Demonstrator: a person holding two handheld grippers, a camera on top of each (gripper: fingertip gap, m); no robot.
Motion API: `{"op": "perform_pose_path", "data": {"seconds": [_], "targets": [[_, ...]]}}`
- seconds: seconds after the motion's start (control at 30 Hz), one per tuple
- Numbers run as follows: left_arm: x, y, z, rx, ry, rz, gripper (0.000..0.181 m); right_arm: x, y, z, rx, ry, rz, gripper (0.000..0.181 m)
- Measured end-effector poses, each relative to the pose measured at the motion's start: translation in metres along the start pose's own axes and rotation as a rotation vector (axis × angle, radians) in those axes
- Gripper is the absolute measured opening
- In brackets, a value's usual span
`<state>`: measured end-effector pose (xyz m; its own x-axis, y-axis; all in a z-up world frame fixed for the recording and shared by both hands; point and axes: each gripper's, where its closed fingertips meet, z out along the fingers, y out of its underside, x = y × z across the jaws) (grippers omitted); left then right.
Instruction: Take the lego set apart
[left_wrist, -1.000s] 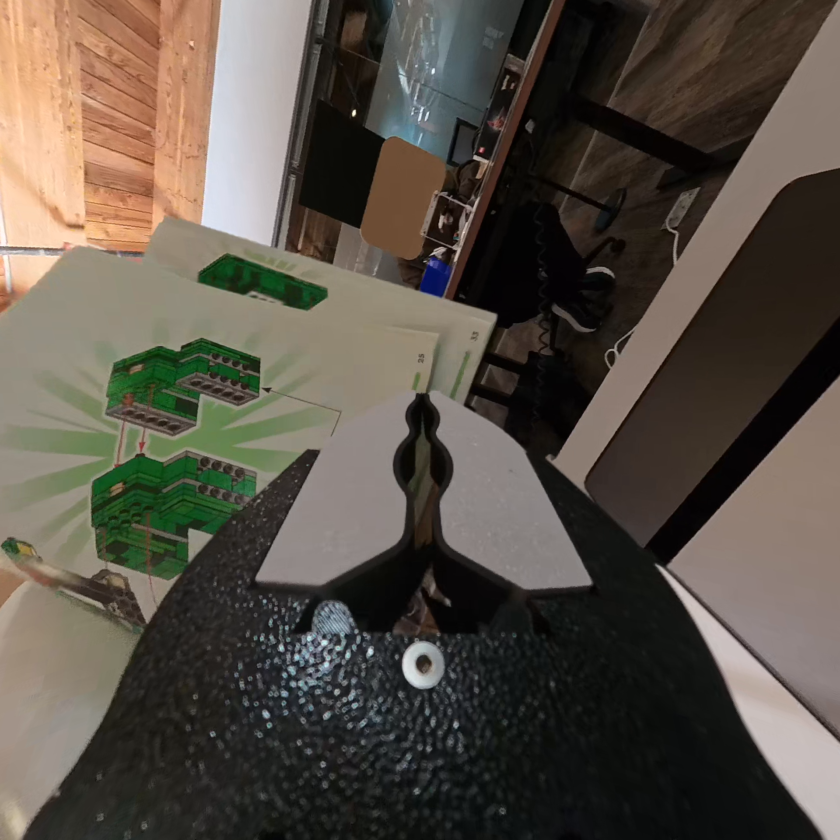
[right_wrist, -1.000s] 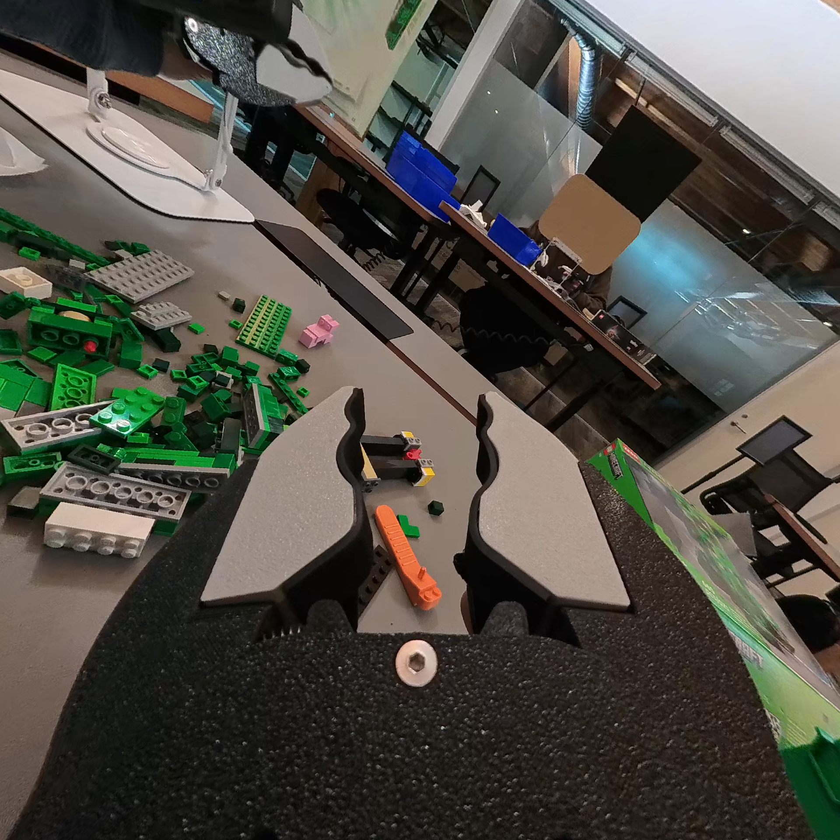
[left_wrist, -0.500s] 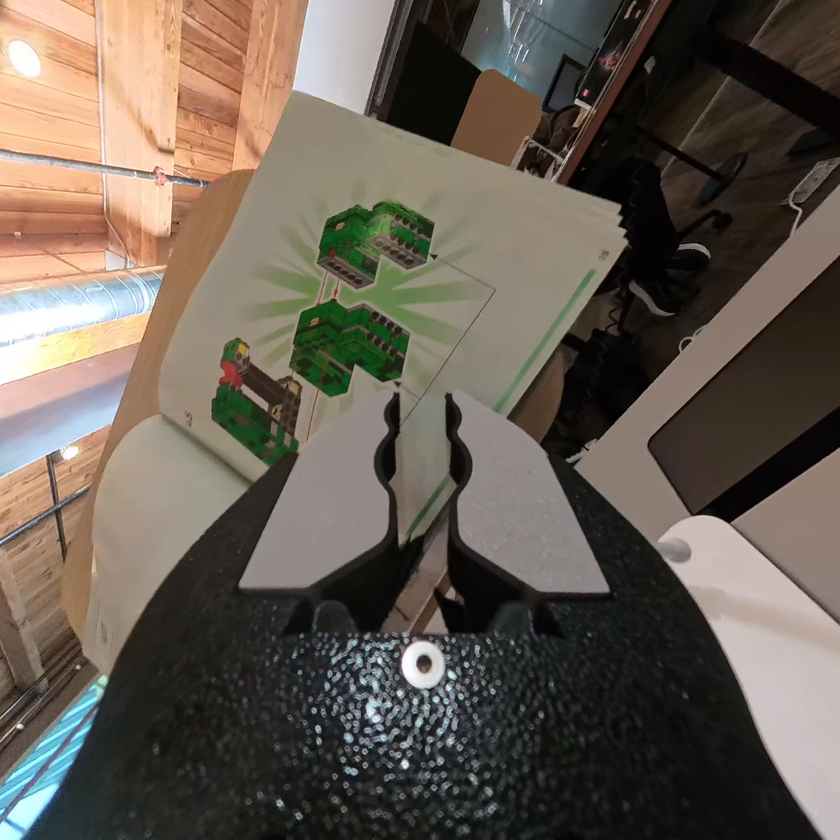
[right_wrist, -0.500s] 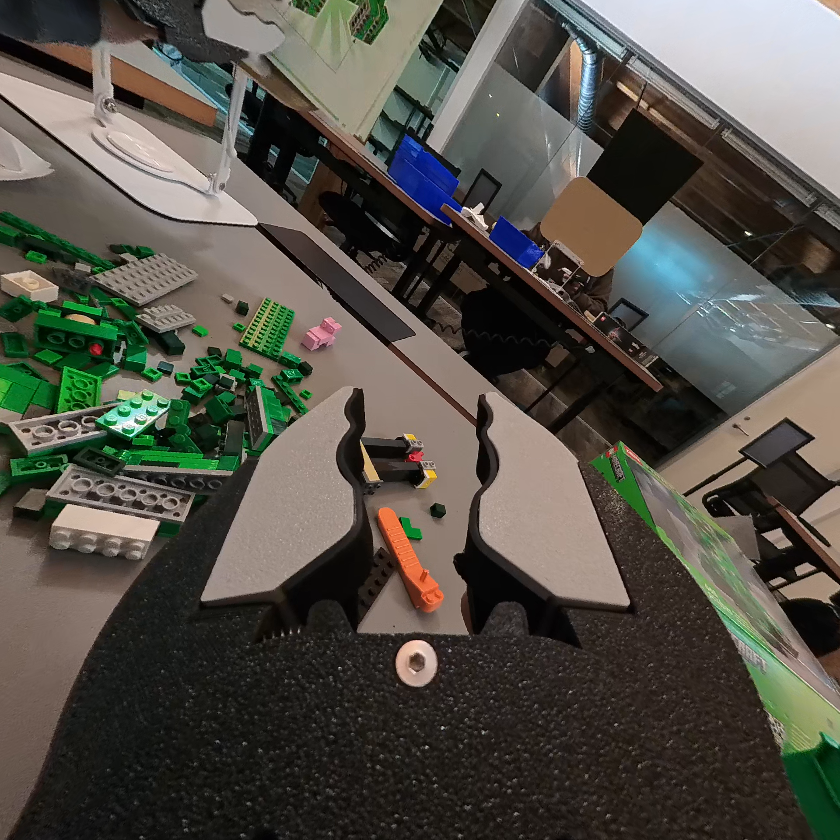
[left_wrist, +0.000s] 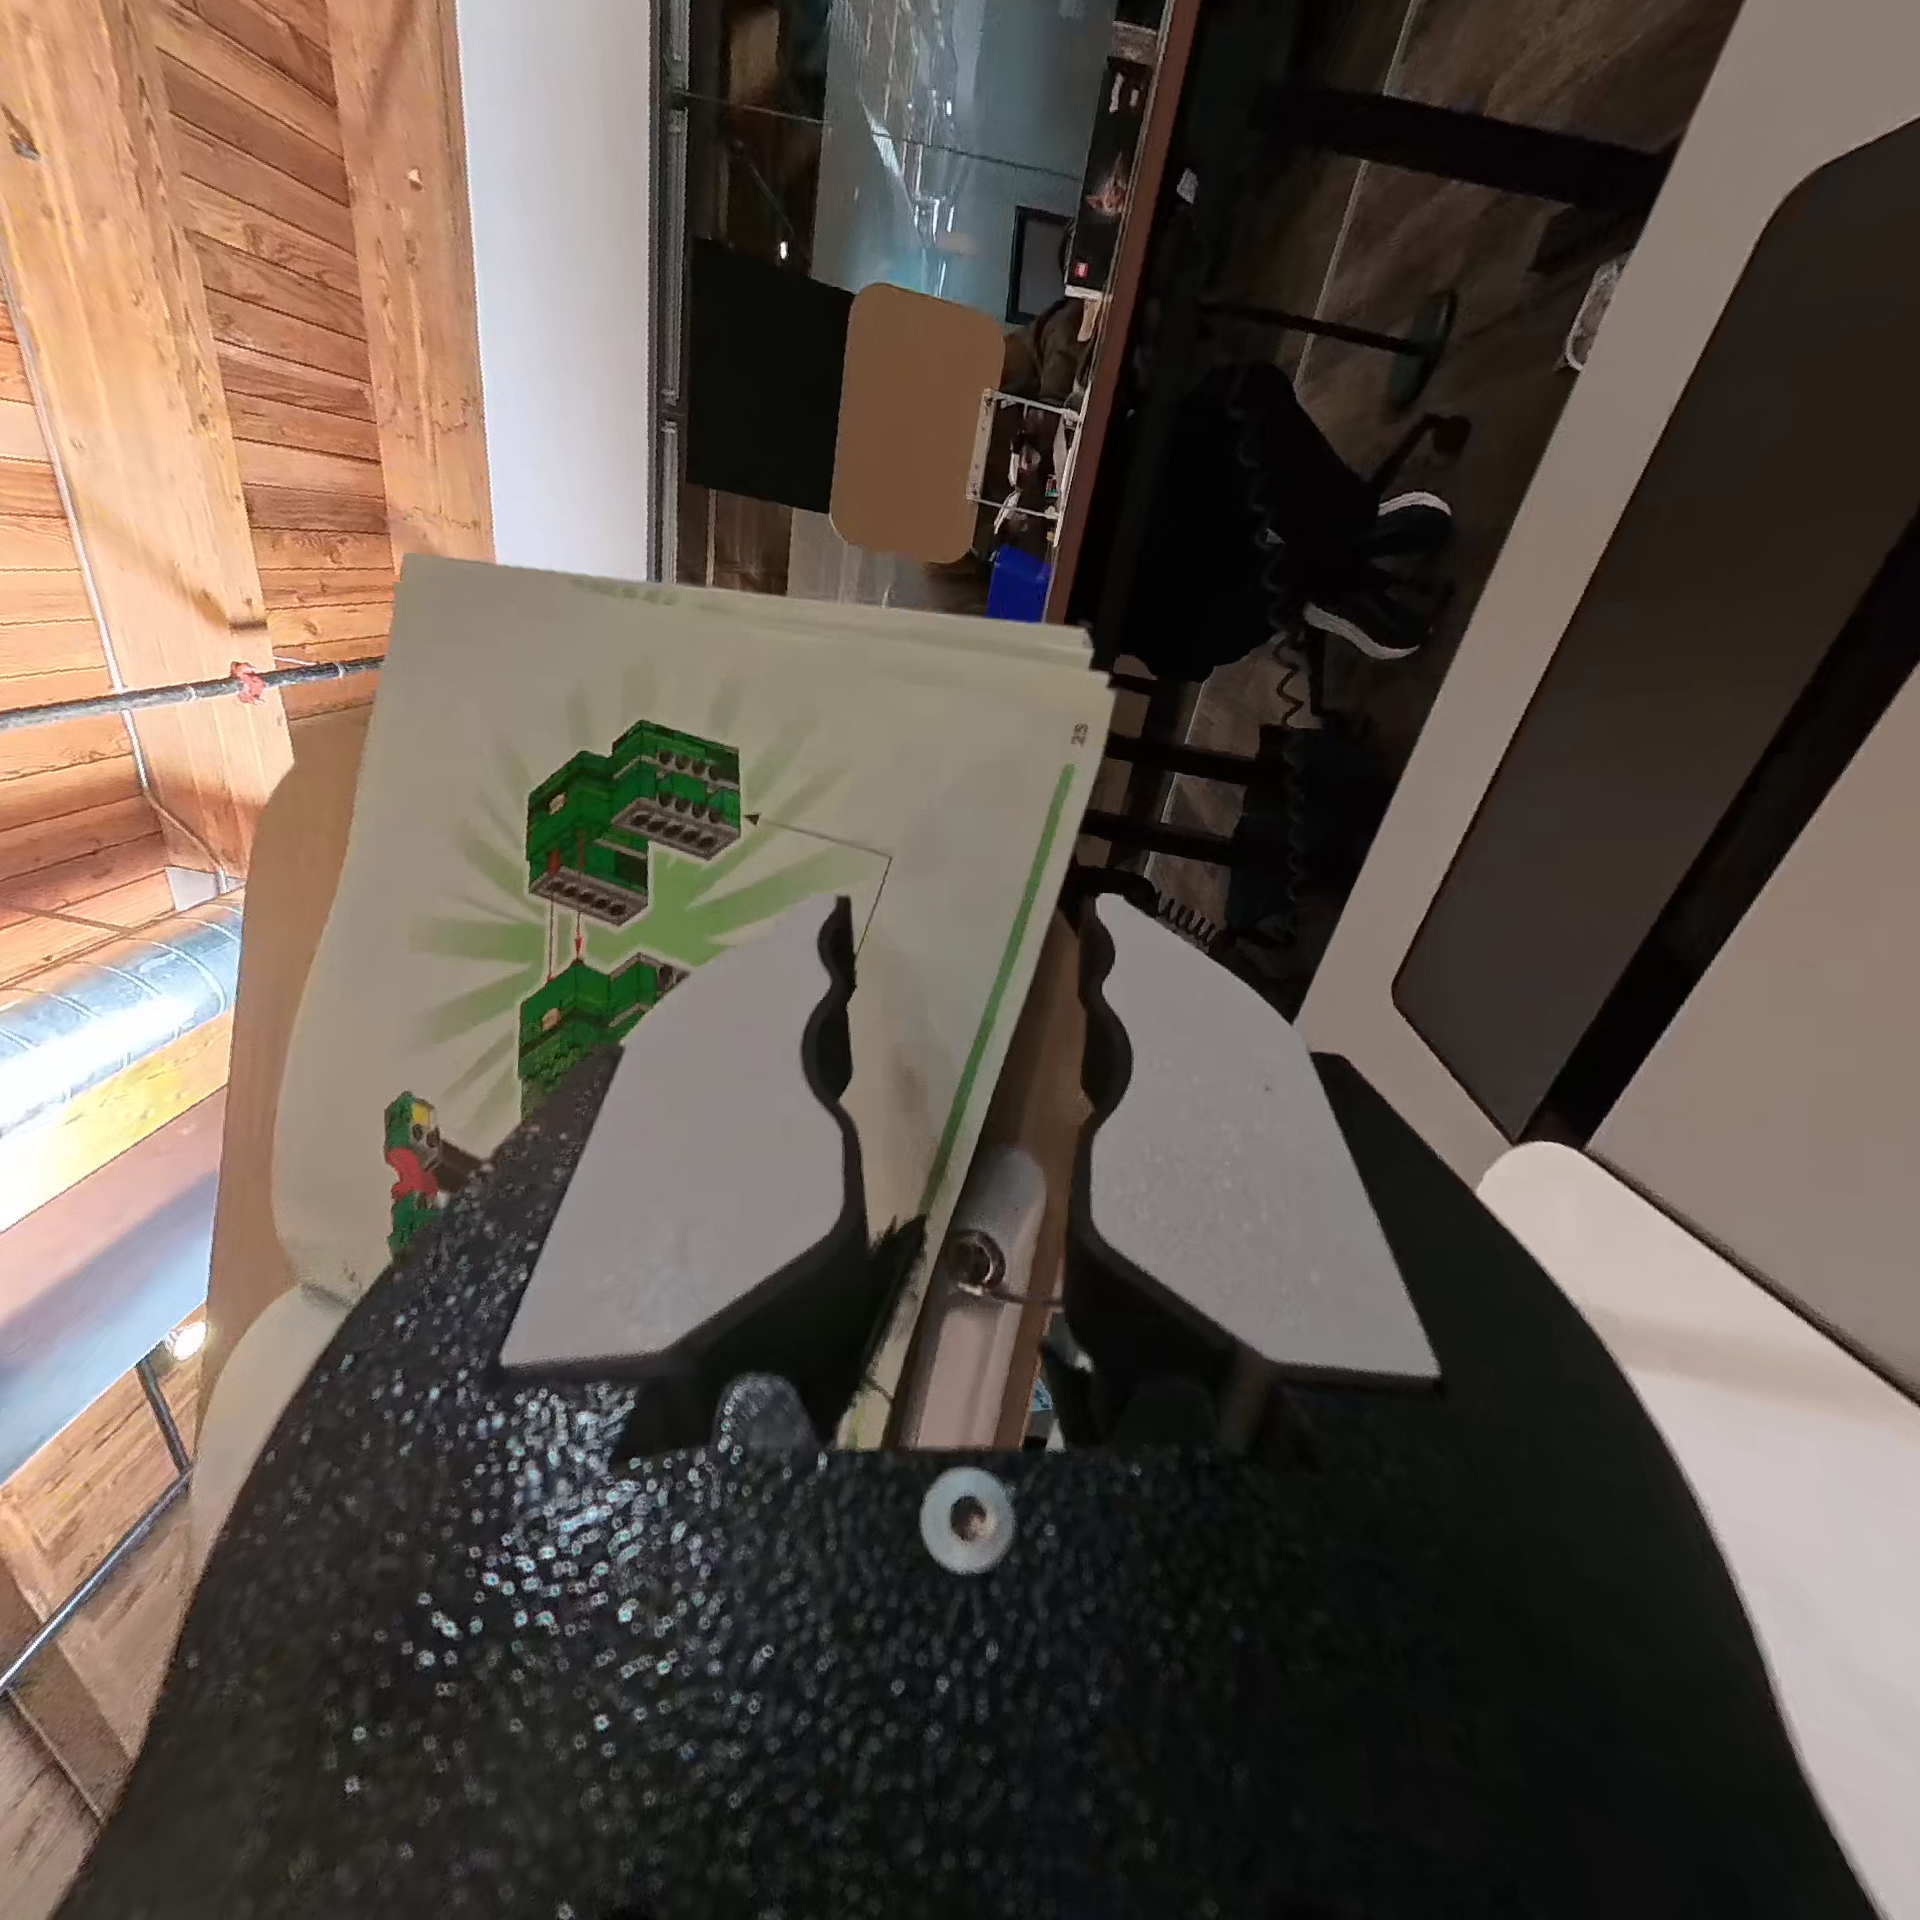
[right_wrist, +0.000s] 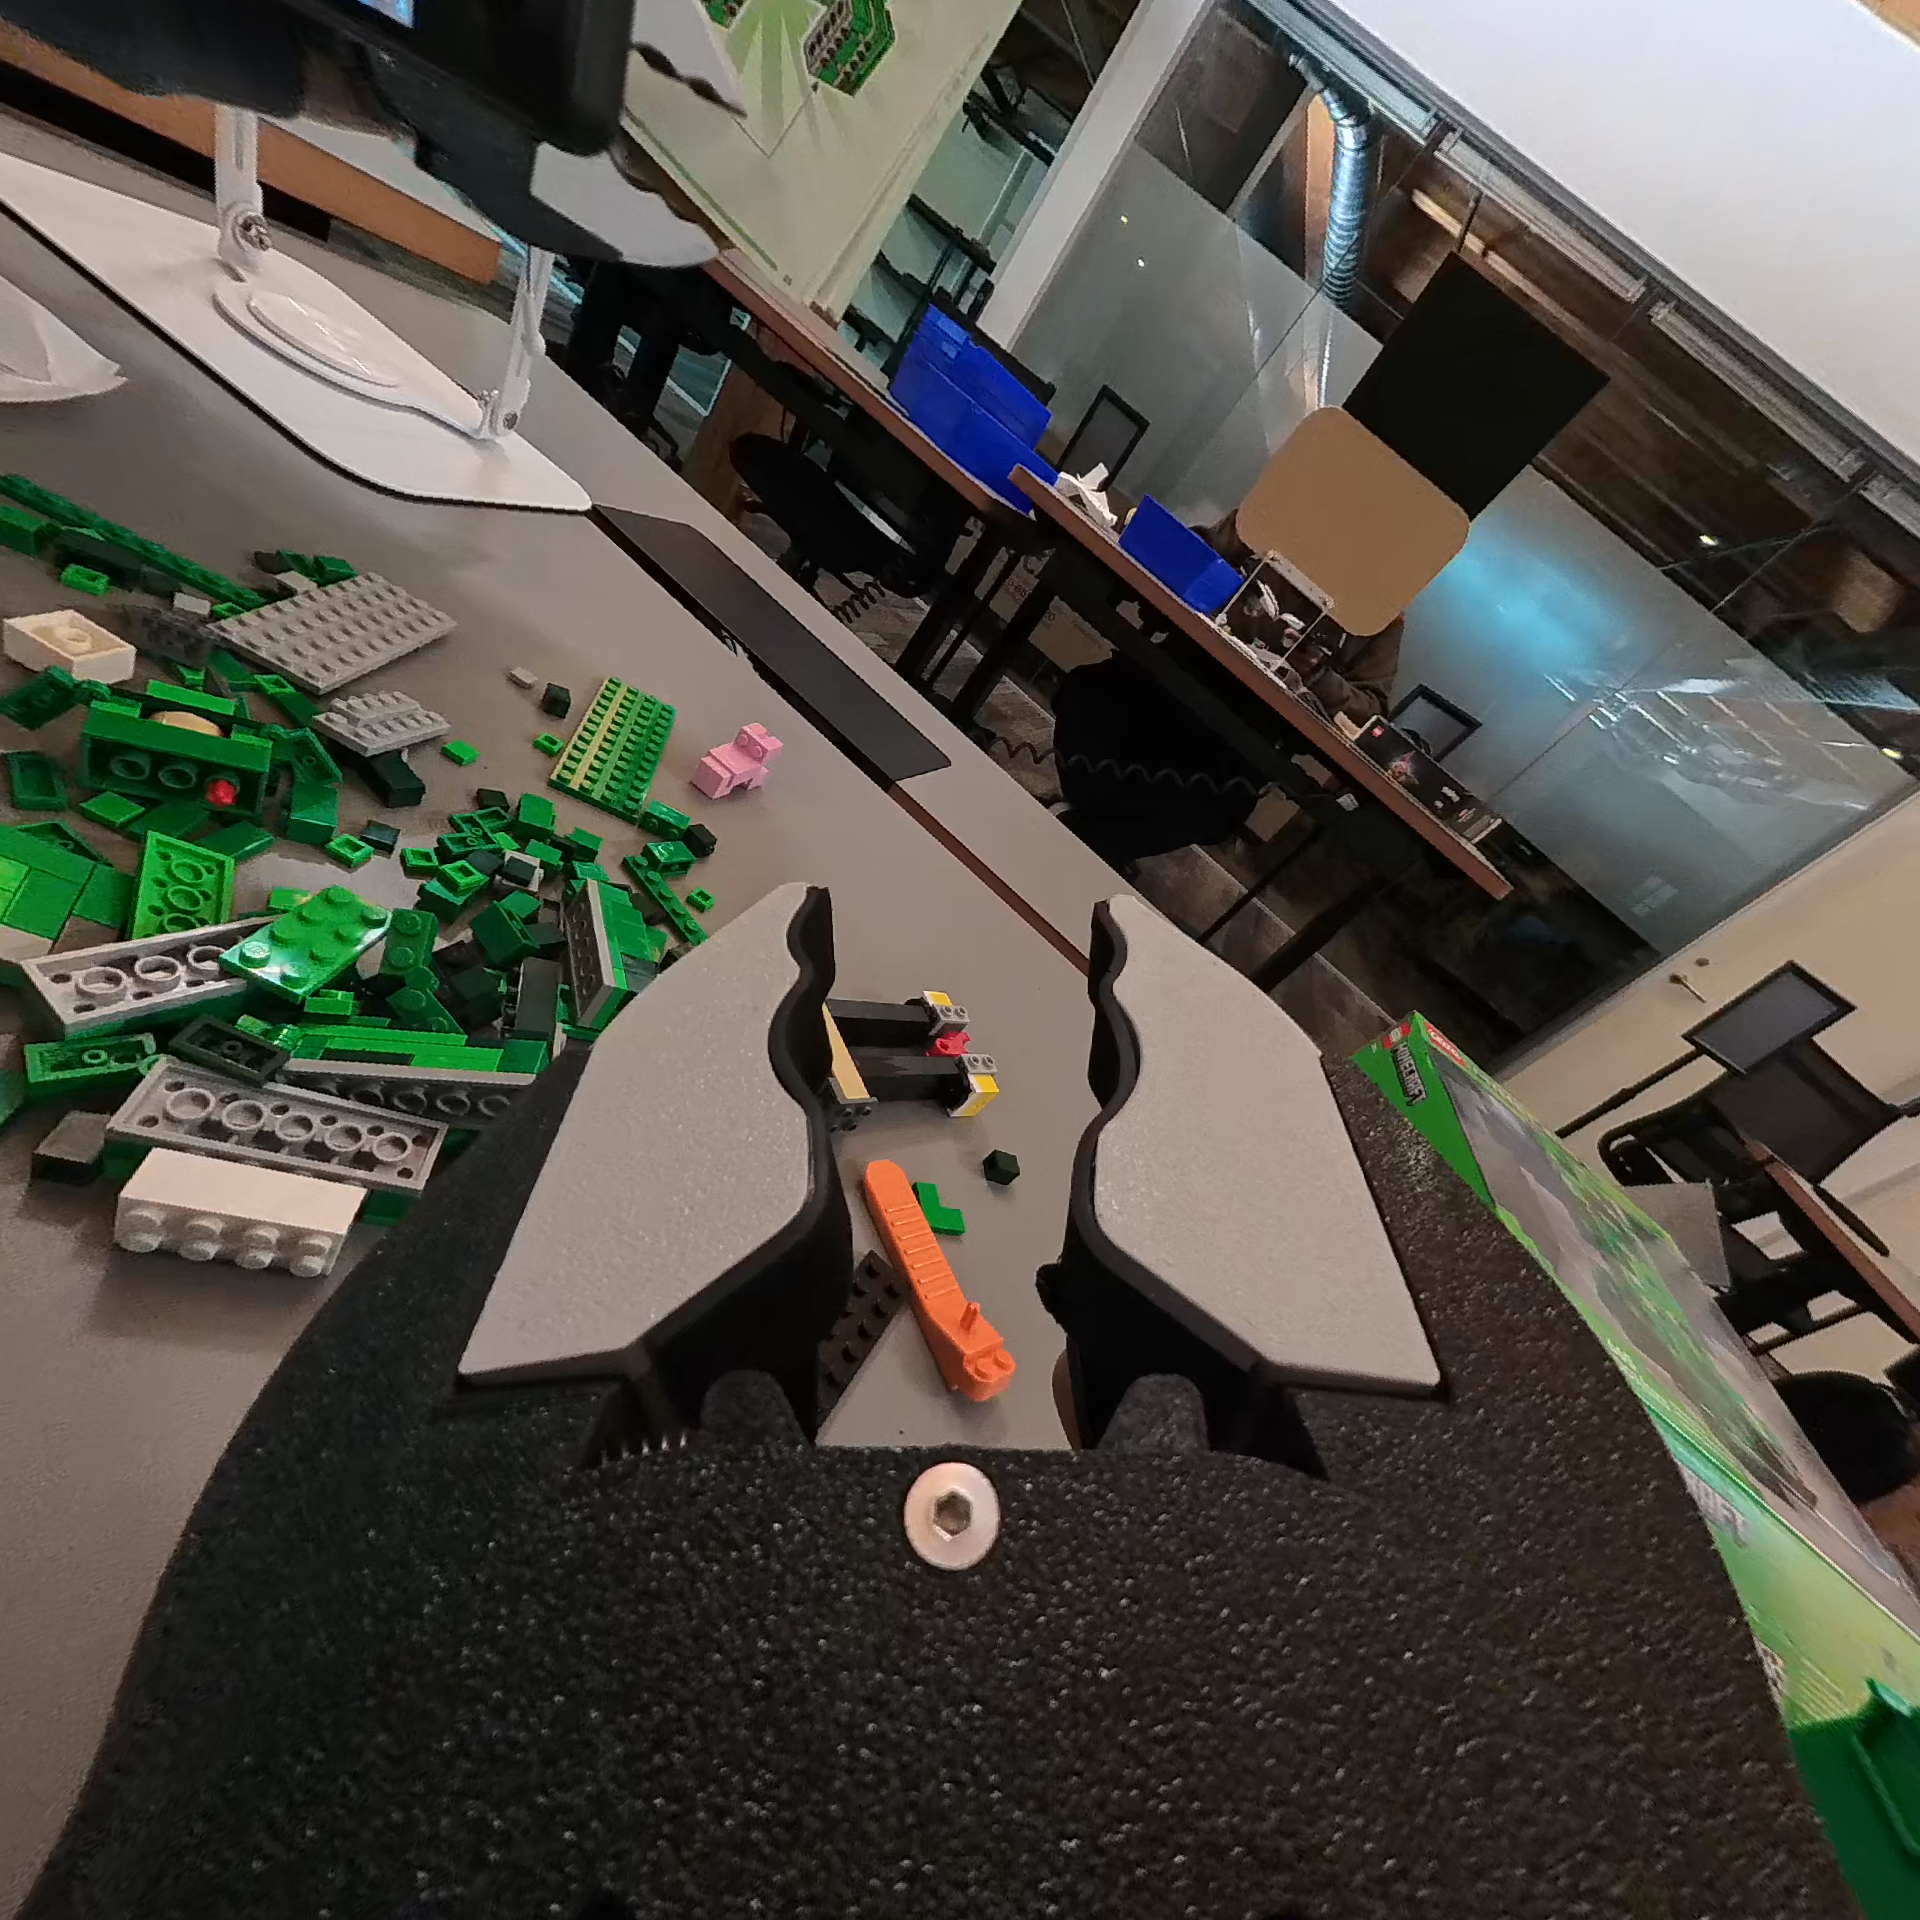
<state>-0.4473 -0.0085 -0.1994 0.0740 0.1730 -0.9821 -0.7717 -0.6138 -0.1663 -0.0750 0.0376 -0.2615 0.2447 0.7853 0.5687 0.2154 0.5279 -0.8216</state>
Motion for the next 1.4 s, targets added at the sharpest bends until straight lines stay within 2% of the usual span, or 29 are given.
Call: {"op": "perform_pose_path", "data": {"seconds": [0.3,0.4,0.43,0.6,0.67,0.83,0.97,1.07,1.17,1.3,1.4], "targets": [[-0.004,-0.007,0.005,0.009,-0.013,0.048,0.029,0.001,-0.001,0.000,0.004,0.002,0.002,0.046],[-0.007,-0.010,0.002,0.028,-0.029,0.054,0.015,0.001,-0.001,0.000,0.003,0.001,0.002,0.046],[-0.008,-0.011,0.000,0.035,-0.035,0.048,0.009,0.001,-0.001,0.000,0.003,0.000,0.001,0.046],[-0.021,-0.010,-0.009,0.048,-0.059,-0.068,0.000,0.001,-0.001,0.000,0.005,-0.001,0.003,0.046],[-0.029,-0.009,-0.016,0.059,-0.065,-0.197,0.000,0.001,-0.002,-0.001,0.006,-0.001,0.004,0.046],[-0.054,0.004,-0.046,0.160,-0.130,-0.654,0.000,0.001,-0.002,-0.001,0.008,-0.001,0.007,0.046],[-0.080,0.032,-0.081,0.270,-0.252,-1.063,0.000,0.001,-0.002,-0.001,0.009,0.000,0.008,0.046],[-0.091,0.058,-0.104,0.326,-0.341,-1.308,0.000,0.001,-0.002,-0.001,0.009,0.000,0.009,0.046],[-0.094,0.077,-0.119,0.361,-0.402,-1.450,0.000,0.000,-0.002,0.000,0.007,-0.001,0.006,0.046],[-0.092,0.090,-0.126,0.364,-0.440,-1.525,0.000,0.000,-0.001,0.000,0.004,0.001,0.003,0.046],[-0.096,0.105,-0.137,0.383,-0.509,-1.653,0.000,0.000,-0.001,0.000,0.003,0.002,0.002,0.046]]}}
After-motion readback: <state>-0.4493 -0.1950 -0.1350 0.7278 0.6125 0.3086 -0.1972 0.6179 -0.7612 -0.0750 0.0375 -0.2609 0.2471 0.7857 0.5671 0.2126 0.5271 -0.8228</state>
